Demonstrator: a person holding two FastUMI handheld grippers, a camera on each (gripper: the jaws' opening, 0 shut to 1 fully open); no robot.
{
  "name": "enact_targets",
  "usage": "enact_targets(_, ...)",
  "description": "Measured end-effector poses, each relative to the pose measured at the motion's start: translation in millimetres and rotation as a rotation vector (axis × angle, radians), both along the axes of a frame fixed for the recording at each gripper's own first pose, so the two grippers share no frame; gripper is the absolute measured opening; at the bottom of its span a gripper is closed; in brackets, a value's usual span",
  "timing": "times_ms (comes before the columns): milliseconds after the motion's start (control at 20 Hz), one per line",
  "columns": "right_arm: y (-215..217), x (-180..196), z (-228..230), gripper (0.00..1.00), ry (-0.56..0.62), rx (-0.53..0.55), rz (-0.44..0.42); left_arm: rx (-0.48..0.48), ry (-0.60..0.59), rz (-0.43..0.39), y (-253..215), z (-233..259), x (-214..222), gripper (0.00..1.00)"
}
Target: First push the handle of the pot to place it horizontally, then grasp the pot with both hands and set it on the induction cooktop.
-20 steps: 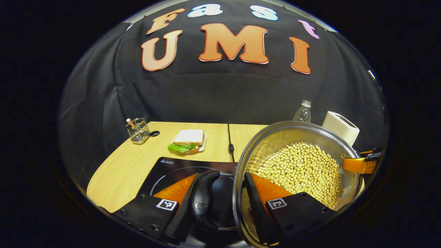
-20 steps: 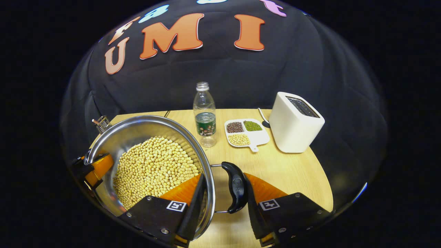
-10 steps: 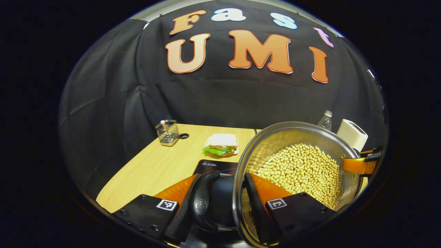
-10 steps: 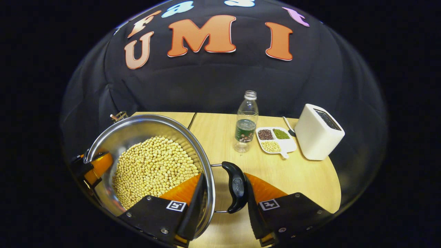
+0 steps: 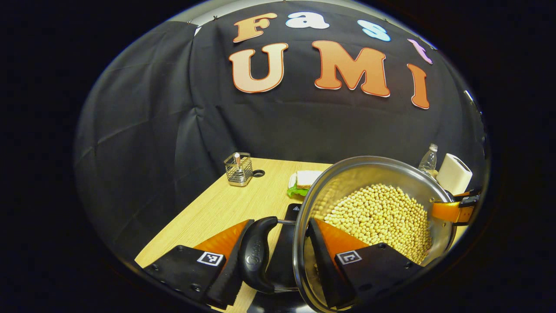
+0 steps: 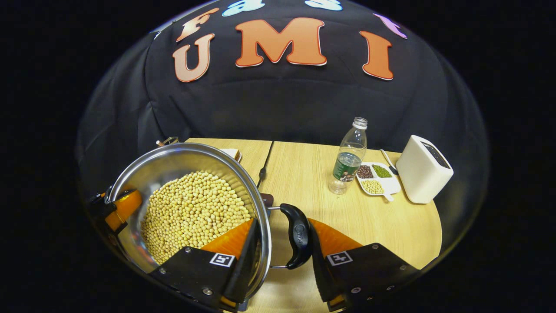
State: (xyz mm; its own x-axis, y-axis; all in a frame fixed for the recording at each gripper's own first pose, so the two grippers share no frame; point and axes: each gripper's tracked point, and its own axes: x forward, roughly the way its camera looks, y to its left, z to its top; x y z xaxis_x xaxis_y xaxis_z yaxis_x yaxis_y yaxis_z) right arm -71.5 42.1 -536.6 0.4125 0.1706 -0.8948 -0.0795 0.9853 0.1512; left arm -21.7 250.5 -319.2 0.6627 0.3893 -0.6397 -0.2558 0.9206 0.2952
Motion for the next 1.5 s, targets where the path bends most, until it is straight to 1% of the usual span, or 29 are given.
enact_targets(200,1,1,1,0.63,0.022,-0.013,-0.002,-0.011,0.024,0.0,7,-13,3,0.8)
enact_targets(250,3,1,2,0.63,0.026,-0.017,-0.004,-0.018,0.029,0.001,9,-17,4,0.77)
enact_targets(300,3,1,2,0.63,0.029,-0.021,-0.002,-0.022,0.035,0.001,9,-21,5,0.8)
enact_targets(350,3,0,2,0.62,0.034,-0.024,-0.002,-0.025,0.04,0.001,11,-25,6,0.8)
enact_targets(700,4,6,7,0.63,0.058,-0.043,0.019,-0.051,0.068,0.018,22,-49,3,0.8)
enact_targets(800,4,5,6,0.62,0.06,-0.045,0.022,-0.054,0.071,0.021,24,-52,7,0.8)
enact_targets(850,4,6,6,0.63,0.063,-0.047,0.024,-0.056,0.072,0.021,24,-54,8,0.77)
enact_targets(900,5,7,7,0.63,0.063,-0.049,0.025,-0.06,0.075,0.024,25,-57,7,0.8)
enact_targets(950,5,6,7,0.63,0.067,-0.053,0.029,-0.067,0.078,0.029,25,-59,6,0.77)
enact_targets(1000,6,7,8,0.63,0.071,-0.056,0.032,-0.074,0.084,0.033,25,-63,6,0.8)
enact_targets(1350,7,8,12,0.63,0.073,-0.064,0.033,-0.088,0.091,0.037,26,-72,5,0.8)
enact_targets(1400,6,7,11,0.62,0.077,-0.062,0.033,-0.088,0.092,0.034,26,-73,6,0.83)
enact_targets(1500,7,7,11,0.63,0.087,-0.048,0.022,-0.087,0.098,0.038,27,-76,5,0.77)
